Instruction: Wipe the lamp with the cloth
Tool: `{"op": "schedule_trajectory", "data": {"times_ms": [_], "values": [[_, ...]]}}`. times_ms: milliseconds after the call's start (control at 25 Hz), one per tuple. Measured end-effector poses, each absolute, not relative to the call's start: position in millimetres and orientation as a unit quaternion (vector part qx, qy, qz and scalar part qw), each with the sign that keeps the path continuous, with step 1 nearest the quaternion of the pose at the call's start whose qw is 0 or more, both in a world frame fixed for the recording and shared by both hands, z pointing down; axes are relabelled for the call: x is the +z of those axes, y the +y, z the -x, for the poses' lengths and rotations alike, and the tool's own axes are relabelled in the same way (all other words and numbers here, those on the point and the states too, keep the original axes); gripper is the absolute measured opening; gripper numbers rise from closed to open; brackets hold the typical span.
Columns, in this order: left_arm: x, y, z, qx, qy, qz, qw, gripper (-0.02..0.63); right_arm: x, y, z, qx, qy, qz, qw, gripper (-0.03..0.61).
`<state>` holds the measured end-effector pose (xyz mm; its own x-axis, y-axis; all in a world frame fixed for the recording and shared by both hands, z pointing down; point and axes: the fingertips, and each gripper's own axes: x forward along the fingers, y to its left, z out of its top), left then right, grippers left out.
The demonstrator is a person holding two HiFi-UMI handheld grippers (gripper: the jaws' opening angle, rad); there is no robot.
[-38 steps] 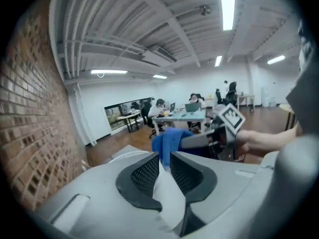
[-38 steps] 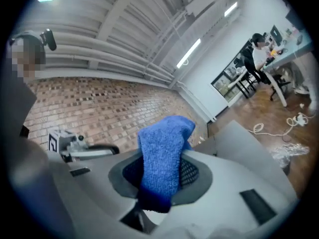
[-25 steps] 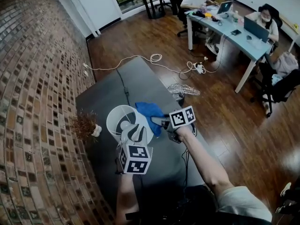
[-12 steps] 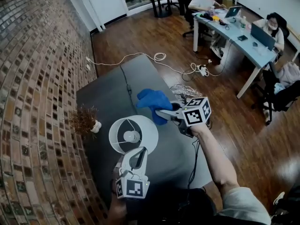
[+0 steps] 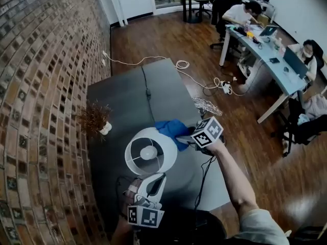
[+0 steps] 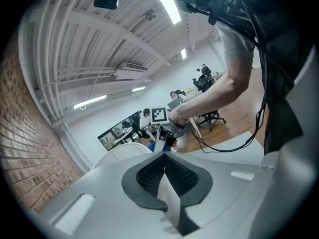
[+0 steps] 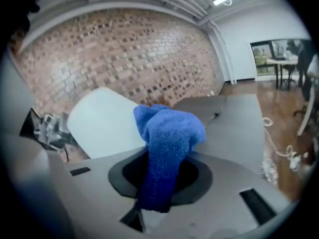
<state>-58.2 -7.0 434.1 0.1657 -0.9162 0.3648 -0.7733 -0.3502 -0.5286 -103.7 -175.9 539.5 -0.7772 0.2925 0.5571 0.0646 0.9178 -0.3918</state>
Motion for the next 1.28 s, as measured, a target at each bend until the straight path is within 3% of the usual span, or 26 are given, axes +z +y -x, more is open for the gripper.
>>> {"op": "schedule_trajectory", "data": {"times_ms": [80, 280, 360, 480, 720, 840, 920, 1000, 1200, 1280], "values": [[437, -3, 52, -0.329, 0.55, 0.758, 0.12, 0.006, 534, -184, 102, 0.132, -0.93, 0.085, 0.334, 0.094], [442, -1, 44, -0.343, 0.532, 0.761, 0.144, 0.006, 374, -147, 139, 0.029, -0.965, 0.195, 0.172, 0.095], [443, -1, 40, -0.347, 0.528, 0.761, 0.148, 0.005, 338, -122, 149, -0.022, -0.956, 0.248, 0.152, 0.095], [442, -1, 36, -0.35, 0.523, 0.763, 0.148, 0.005, 361, -101, 158, -0.054, -0.924, 0.303, 0.226, 0.095], [442, 3, 34, -0.349, 0.519, 0.764, 0.159, 0.005, 469, -144, 167, 0.007, -0.875, 0.293, 0.386, 0.092], [445, 1, 37, -0.349, 0.522, 0.761, 0.166, 0.005, 529, -189, 169, -0.04, -0.85, 0.232, 0.471, 0.092], [447, -1, 38, -0.348, 0.524, 0.76, 0.167, 0.005, 543, -207, 173, -0.111, -0.837, 0.21, 0.492, 0.092], [446, -2, 38, -0.346, 0.519, 0.764, 0.165, 0.005, 518, -201, 184, -0.17, -0.844, 0.228, 0.455, 0.092], [438, -5, 44, -0.341, 0.506, 0.777, 0.155, 0.005, 372, -111, 209, -0.21, -0.858, 0.393, 0.254, 0.094], [437, -7, 47, -0.341, 0.502, 0.779, 0.158, 0.005, 345, -82, 207, -0.205, -0.836, 0.447, 0.242, 0.094]]}}
